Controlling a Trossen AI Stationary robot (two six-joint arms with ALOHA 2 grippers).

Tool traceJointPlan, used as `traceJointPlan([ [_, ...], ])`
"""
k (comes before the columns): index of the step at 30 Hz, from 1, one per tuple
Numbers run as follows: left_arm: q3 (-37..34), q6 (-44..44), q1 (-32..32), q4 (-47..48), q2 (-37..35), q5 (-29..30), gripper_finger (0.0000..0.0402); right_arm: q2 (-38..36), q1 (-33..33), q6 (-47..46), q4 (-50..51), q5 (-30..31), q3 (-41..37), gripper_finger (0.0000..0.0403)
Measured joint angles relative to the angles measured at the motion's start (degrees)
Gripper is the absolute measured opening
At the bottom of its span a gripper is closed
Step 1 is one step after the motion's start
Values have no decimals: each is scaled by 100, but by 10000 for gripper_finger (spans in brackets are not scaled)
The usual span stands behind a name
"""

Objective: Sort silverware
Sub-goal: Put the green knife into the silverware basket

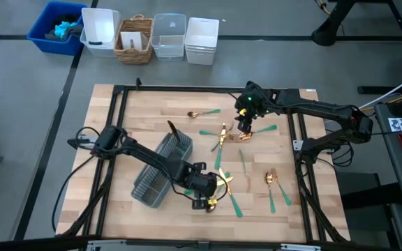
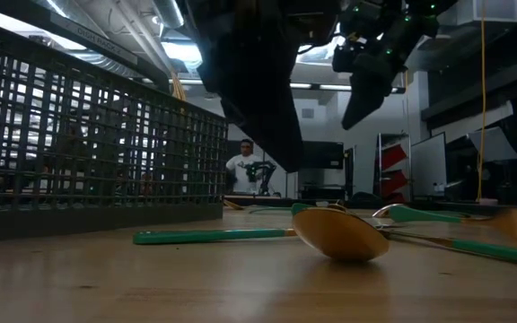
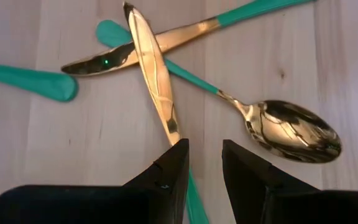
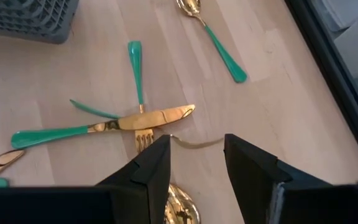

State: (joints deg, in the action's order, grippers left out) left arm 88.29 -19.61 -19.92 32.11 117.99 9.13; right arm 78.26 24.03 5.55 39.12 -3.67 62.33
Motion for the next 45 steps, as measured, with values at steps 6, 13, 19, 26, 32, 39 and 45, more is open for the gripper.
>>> traceJointPlan([
  [6,4,-73,63,-20,102,2,120,0,1,2,164,-1,0,152],
  [13,0,-319,95,-191,383,3,173,-213,-4,-84,244,-340,-2,152],
  [19,-2,-762,238,-184,417,28,173,-806,-6,-92,227,-347,-2,152],
  [26,-2,-884,321,-179,417,0,156,-1651,-6,-121,297,-347,-2,152],
  [32,-2,-999,260,-264,415,-88,151,-2282,-6,-127,300,-368,-2,152],
  [39,-2,-1078,269,-335,473,-59,150,-2928,-6,-400,304,-1234,-2,152],
  [45,2,-1100,229,-302,684,-91,150,-3511,-6,-405,310,-1690,-15,152],
])
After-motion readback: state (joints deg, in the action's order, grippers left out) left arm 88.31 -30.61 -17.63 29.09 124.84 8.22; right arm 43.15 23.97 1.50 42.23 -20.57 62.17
